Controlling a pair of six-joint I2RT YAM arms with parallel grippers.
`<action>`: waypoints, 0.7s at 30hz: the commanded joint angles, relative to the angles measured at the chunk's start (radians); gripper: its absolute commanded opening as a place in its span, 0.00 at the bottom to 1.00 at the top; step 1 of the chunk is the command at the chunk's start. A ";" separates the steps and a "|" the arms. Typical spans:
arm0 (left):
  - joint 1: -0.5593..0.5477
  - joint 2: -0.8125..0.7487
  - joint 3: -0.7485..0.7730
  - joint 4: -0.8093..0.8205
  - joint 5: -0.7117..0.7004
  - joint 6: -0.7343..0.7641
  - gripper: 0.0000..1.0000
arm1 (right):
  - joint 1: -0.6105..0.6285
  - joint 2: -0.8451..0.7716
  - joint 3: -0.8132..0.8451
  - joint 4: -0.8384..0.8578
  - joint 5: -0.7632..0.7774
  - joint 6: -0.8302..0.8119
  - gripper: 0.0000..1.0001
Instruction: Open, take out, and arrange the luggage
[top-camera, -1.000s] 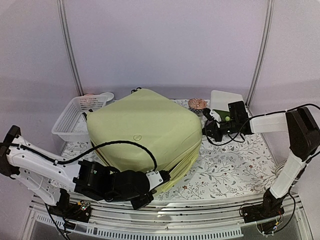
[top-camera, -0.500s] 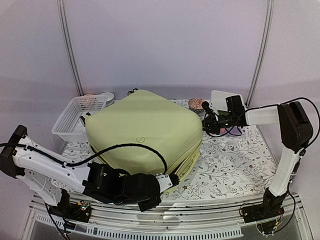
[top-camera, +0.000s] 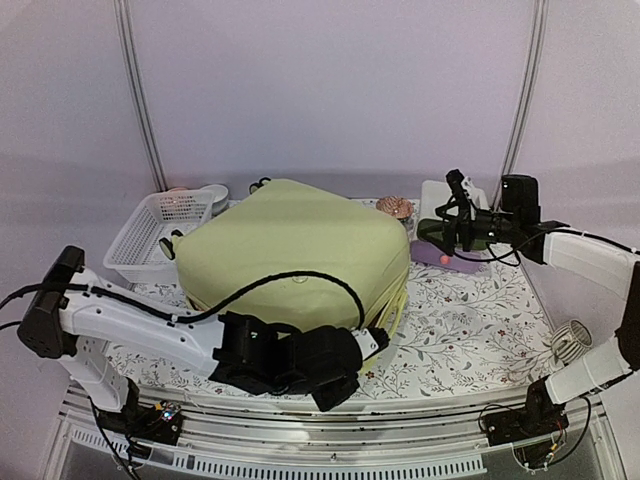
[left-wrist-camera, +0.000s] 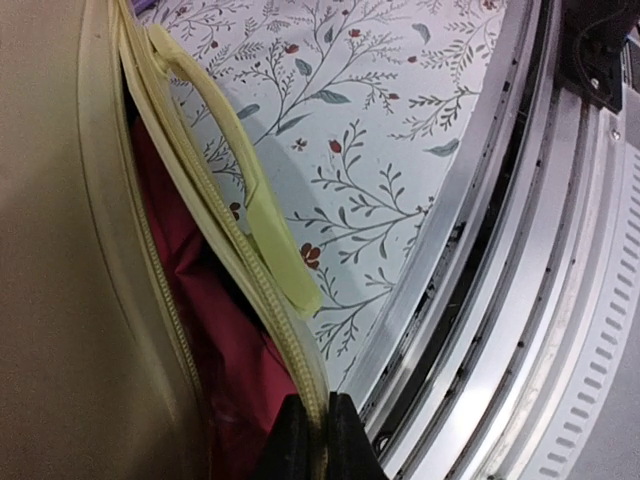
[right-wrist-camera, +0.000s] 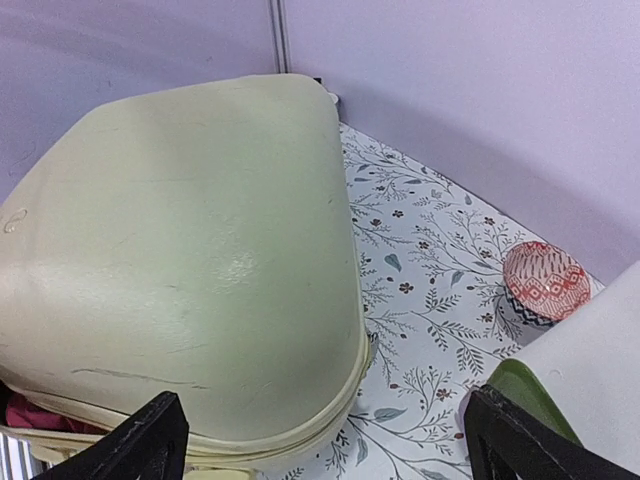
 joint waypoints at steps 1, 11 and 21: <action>0.092 0.123 0.139 0.070 0.072 -0.014 0.00 | 0.002 -0.097 -0.041 -0.015 0.130 0.181 0.99; 0.248 0.392 0.495 0.086 0.034 0.045 0.00 | 0.001 -0.318 -0.120 -0.122 0.332 0.396 0.99; 0.355 0.521 0.789 0.084 0.175 0.134 0.17 | 0.001 -0.471 -0.207 -0.154 0.379 0.530 0.99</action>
